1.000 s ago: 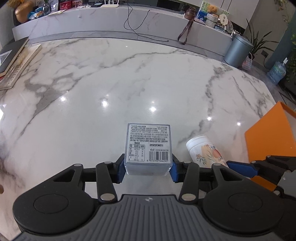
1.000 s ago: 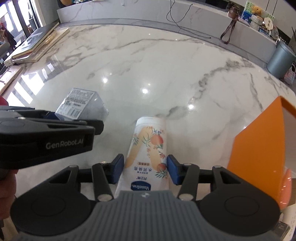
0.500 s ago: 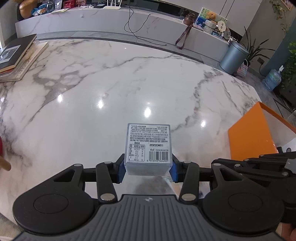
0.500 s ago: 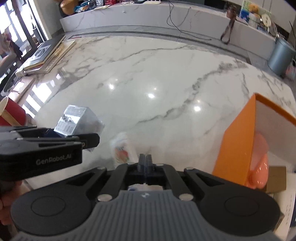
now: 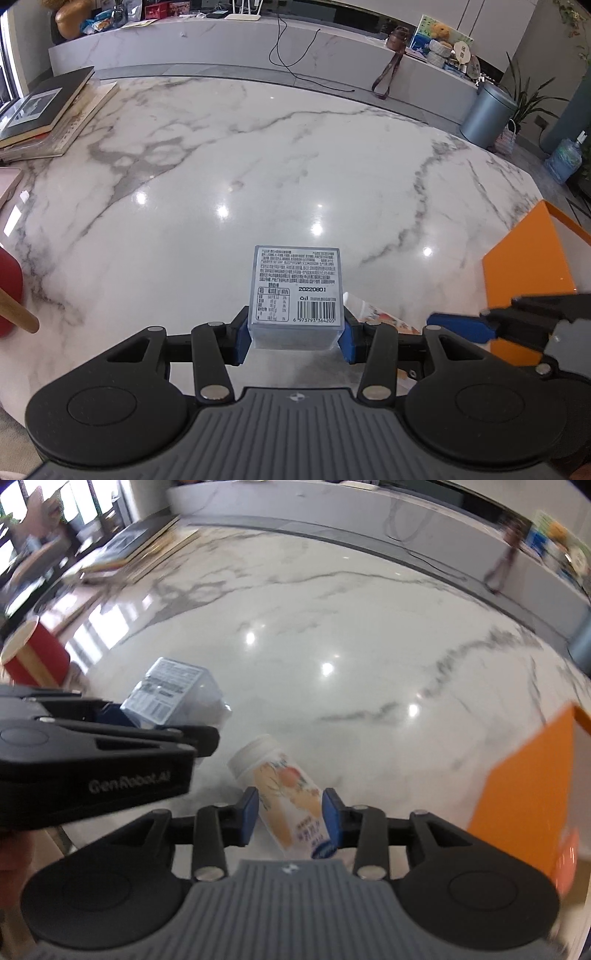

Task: Organize rigid objects
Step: 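Lift the cube box and lotion tube with both tools and carry them over the orange box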

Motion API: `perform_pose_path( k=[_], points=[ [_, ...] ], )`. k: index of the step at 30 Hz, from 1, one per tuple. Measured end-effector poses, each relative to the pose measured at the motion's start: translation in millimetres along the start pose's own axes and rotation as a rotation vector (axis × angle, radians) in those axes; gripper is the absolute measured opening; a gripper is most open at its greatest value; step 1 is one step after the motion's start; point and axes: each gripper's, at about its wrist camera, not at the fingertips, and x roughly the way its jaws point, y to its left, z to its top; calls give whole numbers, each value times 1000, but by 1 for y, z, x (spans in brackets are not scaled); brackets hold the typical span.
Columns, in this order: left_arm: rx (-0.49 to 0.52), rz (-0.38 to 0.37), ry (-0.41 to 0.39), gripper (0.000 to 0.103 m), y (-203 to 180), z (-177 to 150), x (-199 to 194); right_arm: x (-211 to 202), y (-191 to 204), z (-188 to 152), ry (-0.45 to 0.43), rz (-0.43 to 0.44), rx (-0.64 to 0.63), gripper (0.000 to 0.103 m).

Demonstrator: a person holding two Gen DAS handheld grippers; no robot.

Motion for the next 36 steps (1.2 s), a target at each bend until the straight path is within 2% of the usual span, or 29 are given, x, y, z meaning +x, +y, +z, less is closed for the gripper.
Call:
perform_pose_path(
  k=[1,3,7,16,24,28,36],
  points=[
    [-3,-1,1,52,1,0,3,4,2,3,5,2,-25,46],
    [-9,-3,4,52,3,0,7,13,5,8,27,12,-73,52],
    [-24,-5,5,52,9,1,13,29,7,15,62,25,-115,53],
    [-24,-14,17,52,11,1,22,49,7,16,74,49,-66,49],
    [-12,-9,9,52,8,-1,20,44,6,9,64,14,10,46],
    [-15,-5,-10,52,7,-2,14,30,0,1,29,-14,65,46],
    [4,-13,-48,52,-3,-6,-8,-16,-7,-20,-101,-68,131,46]
  ],
)
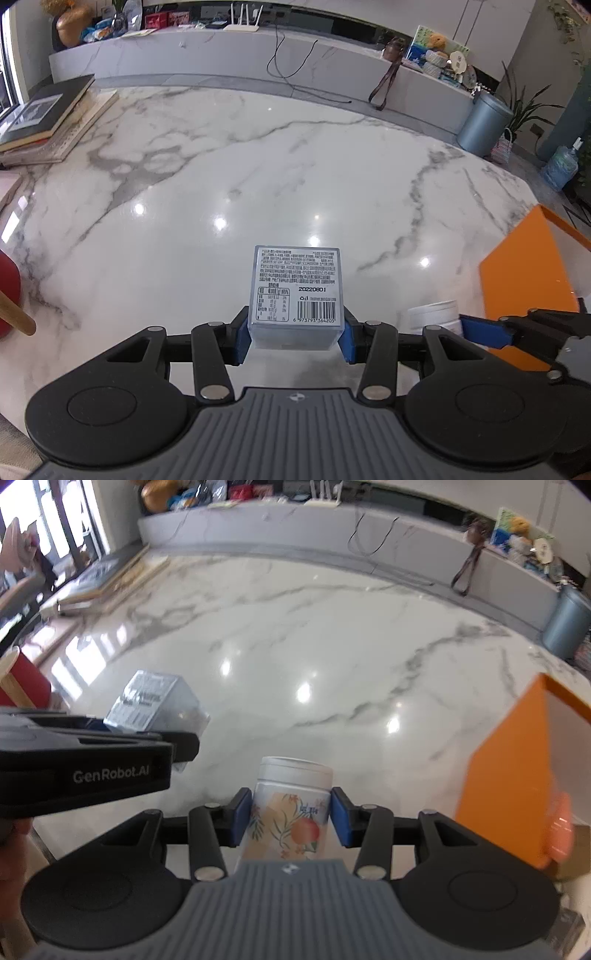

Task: Organize rigid objects
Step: 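Lift the cube box and lotion tube with both tools and carry them over the orange box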

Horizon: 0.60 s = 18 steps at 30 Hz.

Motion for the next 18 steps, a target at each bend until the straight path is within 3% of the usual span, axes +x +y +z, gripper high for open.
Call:
perform_pose_path(
  k=[7,18],
  points=[
    [12,-19,-39,52,-12,-4,-25,-40,-6,-4,-91,-19,5,46],
    [41,-42,-193,52,-37,14,-93,-126,-31,-8,-276,-9,105,46]
  ],
)
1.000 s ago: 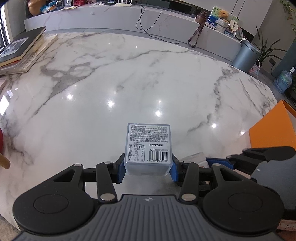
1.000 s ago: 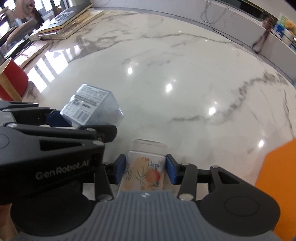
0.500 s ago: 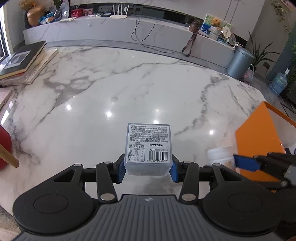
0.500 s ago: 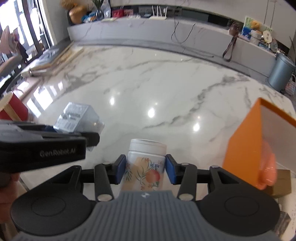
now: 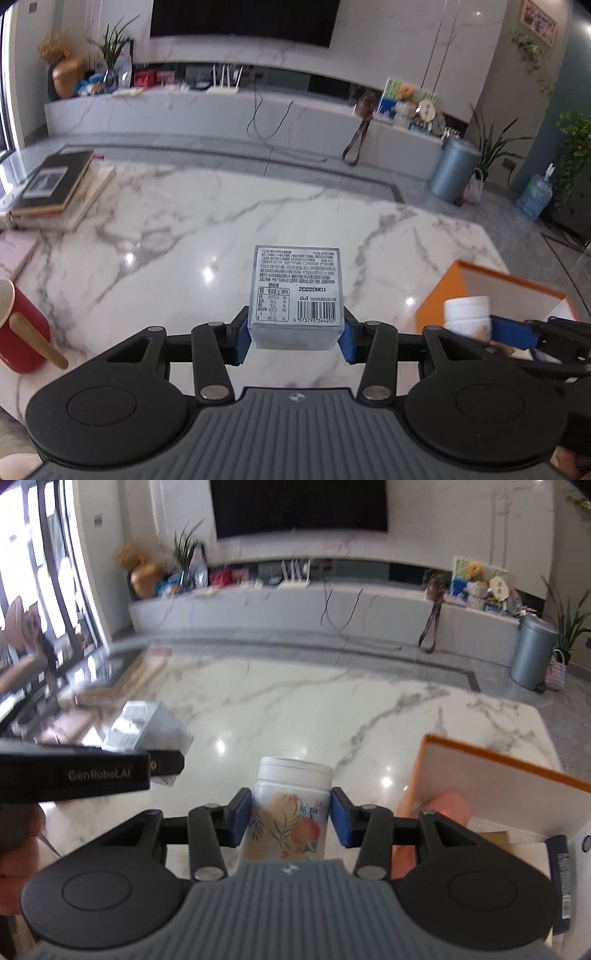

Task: Organize rigid objects
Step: 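Lift the cube box and lotion tube with both tools and carry them over the orange box, then lower the lotion tube into the box with the right tool while the left tool releases the cube box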

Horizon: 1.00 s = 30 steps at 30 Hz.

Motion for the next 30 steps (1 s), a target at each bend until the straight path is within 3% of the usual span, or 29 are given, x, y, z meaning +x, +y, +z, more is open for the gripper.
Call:
perform_pose_path(
  k=[7,14,23,30],
  points=[
    [50,-73,-40,53,-33,2,-18,-60,-34,9,-130,-49,101,46],
    [127,-180,-45,53,-76,-2,-18,-92,-82,-14,-194,-229,182,46],
    [259,-299,7,53,-141,-14,11,-100,-148,-46,-188,-370,319,46],
    [361,-347,95,52,-182,-32,43,-76,-165,-61,-134,-431,288,47]
  ],
)
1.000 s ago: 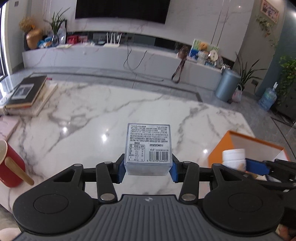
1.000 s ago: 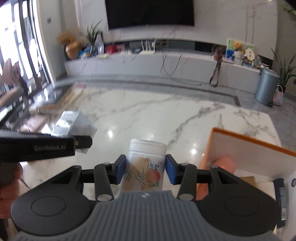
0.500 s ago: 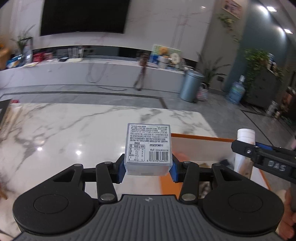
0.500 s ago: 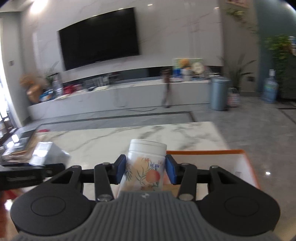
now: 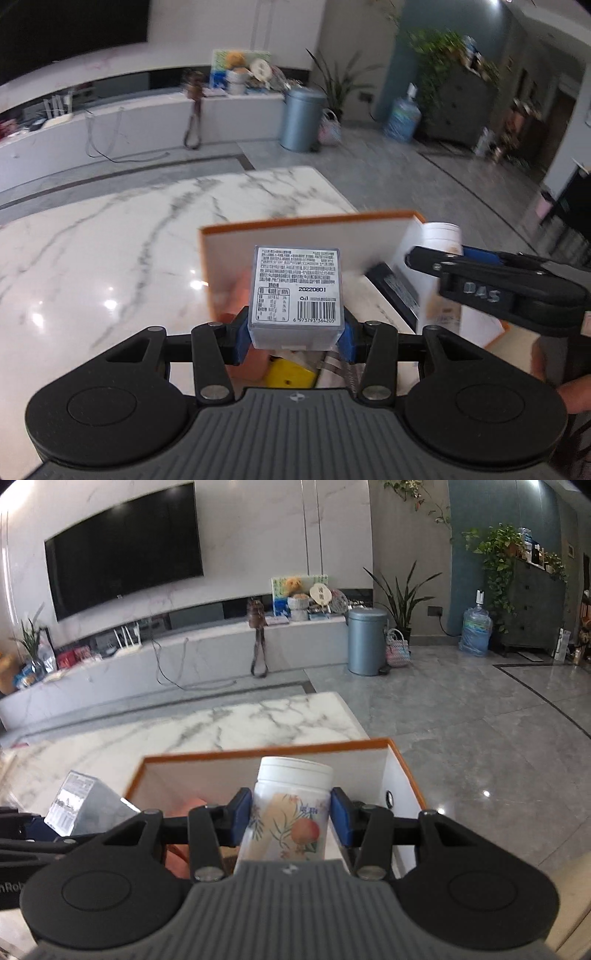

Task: Organize rigid objects
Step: 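Lower the lotion tube into the box with the right tool while the left tool releases the cube box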

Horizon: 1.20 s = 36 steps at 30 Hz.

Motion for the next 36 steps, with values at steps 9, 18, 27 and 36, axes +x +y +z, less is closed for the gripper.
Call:
perform_pose_path(
  k=[9,18,27,36],
  points=[
    [55,-28,115,52,-18,-15,44,39,-16,-23,83,-73,-3,47],
    [84,-8,177,52,-24,-24,60,56,-16,-28,139,-78,-11,47],
    [75,7,204,53,-22,-29,68,54,-11,-30,126,-108,-34,47],
    [83,30,198,53,-26,-29,74,52,-7,-31,103,-124,-50,51]
  ],
)
